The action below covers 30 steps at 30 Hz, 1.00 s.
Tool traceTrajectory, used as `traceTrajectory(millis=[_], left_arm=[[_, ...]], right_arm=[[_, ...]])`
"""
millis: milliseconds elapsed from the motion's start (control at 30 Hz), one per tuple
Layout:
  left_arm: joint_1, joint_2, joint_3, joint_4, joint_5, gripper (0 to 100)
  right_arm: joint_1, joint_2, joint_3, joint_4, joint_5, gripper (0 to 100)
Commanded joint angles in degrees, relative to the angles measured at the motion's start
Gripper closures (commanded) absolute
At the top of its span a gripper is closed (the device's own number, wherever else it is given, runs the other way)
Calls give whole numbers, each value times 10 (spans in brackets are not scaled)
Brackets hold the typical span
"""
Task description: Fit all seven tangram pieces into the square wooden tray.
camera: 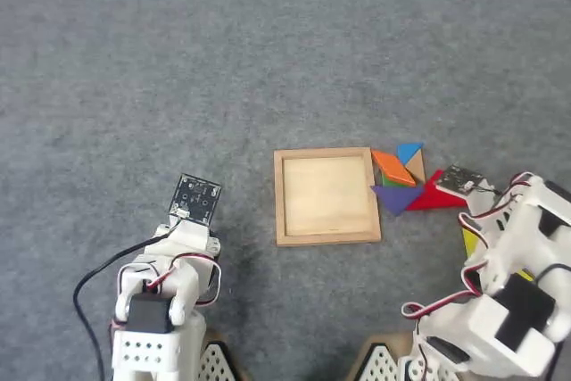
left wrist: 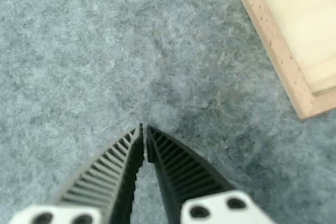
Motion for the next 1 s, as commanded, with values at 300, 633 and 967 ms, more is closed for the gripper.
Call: traceTrajectory(millis=[300,633,967], left_arm=[[-3,-14,-7,3,4,987],[-3,-14,-7,3,4,987],[-3,-14,-7,3,4,987]], right_arm=[[0,7,40,-73,73,678],[27,7,62,-118,106,678],[28,2,63,-111,149,678]])
